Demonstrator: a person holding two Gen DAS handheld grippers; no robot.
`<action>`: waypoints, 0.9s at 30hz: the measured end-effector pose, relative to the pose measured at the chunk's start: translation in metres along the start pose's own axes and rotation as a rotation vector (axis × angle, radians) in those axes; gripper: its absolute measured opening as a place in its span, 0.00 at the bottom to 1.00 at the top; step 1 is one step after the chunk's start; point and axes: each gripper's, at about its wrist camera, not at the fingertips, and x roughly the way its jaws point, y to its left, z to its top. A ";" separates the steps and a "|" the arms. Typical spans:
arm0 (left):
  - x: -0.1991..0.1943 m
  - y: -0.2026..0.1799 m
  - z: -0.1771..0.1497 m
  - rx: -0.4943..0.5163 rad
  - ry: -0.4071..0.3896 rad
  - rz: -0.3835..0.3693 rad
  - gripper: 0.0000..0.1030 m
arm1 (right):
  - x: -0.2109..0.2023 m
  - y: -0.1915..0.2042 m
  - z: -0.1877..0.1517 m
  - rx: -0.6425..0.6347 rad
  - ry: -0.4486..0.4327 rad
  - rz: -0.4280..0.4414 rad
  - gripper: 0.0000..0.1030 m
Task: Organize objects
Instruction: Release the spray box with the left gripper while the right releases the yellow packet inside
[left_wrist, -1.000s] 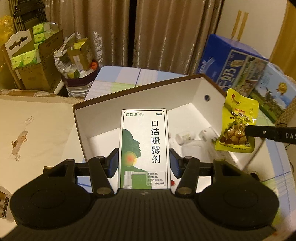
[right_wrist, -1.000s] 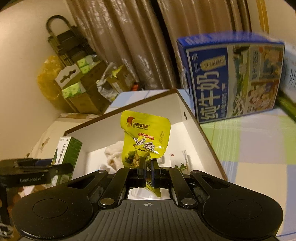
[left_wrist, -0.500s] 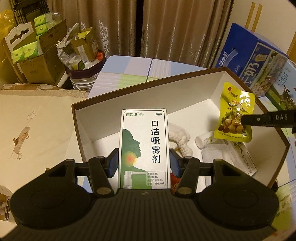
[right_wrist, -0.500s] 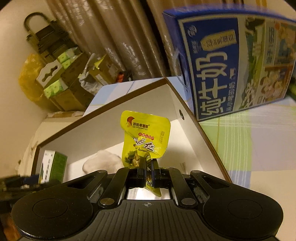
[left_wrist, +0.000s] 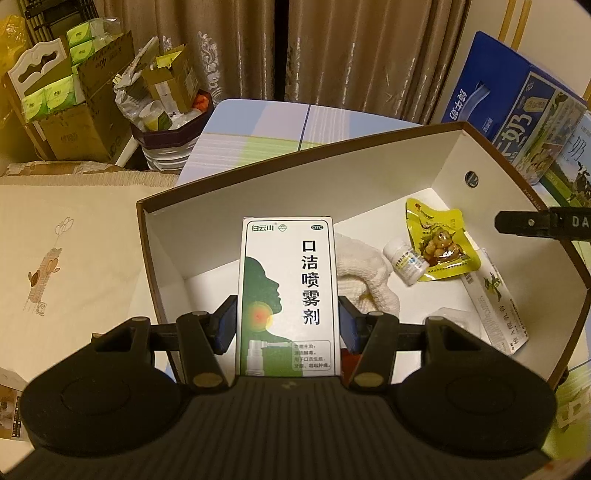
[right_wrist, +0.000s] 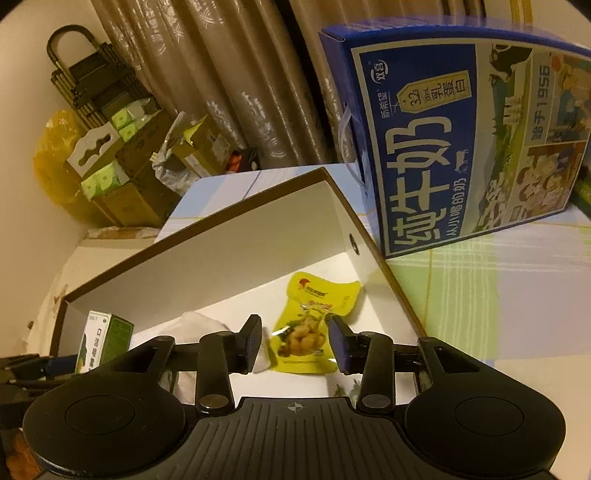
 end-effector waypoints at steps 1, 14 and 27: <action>0.001 -0.001 0.001 0.002 0.000 0.002 0.49 | 0.000 0.000 -0.001 -0.004 0.003 -0.003 0.37; -0.001 0.002 0.005 0.003 -0.020 0.032 0.66 | -0.019 0.010 -0.013 -0.074 -0.014 -0.021 0.46; -0.035 -0.006 -0.006 0.001 -0.039 -0.004 0.82 | -0.043 0.019 -0.028 -0.127 -0.014 -0.001 0.55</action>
